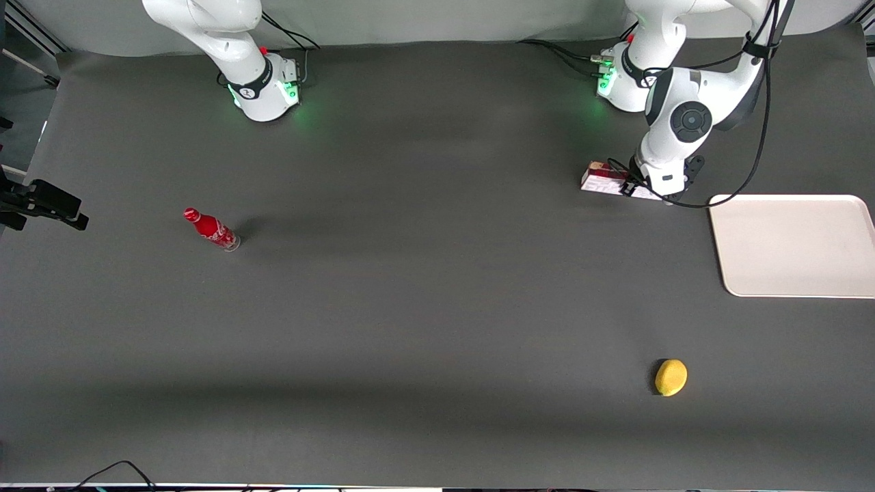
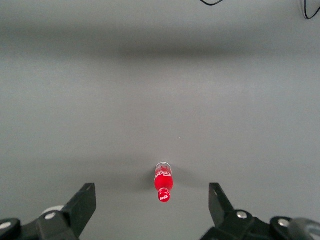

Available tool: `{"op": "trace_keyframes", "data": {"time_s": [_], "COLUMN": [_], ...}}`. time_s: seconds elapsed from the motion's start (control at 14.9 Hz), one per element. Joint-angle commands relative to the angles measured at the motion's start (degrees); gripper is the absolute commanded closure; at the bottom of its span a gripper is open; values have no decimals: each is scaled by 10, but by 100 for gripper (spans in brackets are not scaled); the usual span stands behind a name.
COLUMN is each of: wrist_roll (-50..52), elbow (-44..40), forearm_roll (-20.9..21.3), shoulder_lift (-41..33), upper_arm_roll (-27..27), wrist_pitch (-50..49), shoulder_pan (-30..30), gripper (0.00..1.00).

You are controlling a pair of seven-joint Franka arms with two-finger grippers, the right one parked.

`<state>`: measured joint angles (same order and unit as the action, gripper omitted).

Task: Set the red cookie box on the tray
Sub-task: 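Lift the cookie box upright with the left gripper toward the tray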

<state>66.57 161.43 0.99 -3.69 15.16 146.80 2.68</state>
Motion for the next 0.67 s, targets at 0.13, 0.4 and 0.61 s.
{"op": "trace_keyframes", "data": {"time_s": [0.13, 0.4, 0.61], "wrist_roll": [6, -67, -185], "elbow": [-51, -219, -360], "forearm_roll": [15, 15, 17], "shoulder_lift": [-27, -46, -43], "upper_arm_roll": [-7, -50, -99], "wrist_pitch": [-89, -315, -487], "shoulder_pan": [-3, -2, -2], "gripper": [100, 100, 100]}}
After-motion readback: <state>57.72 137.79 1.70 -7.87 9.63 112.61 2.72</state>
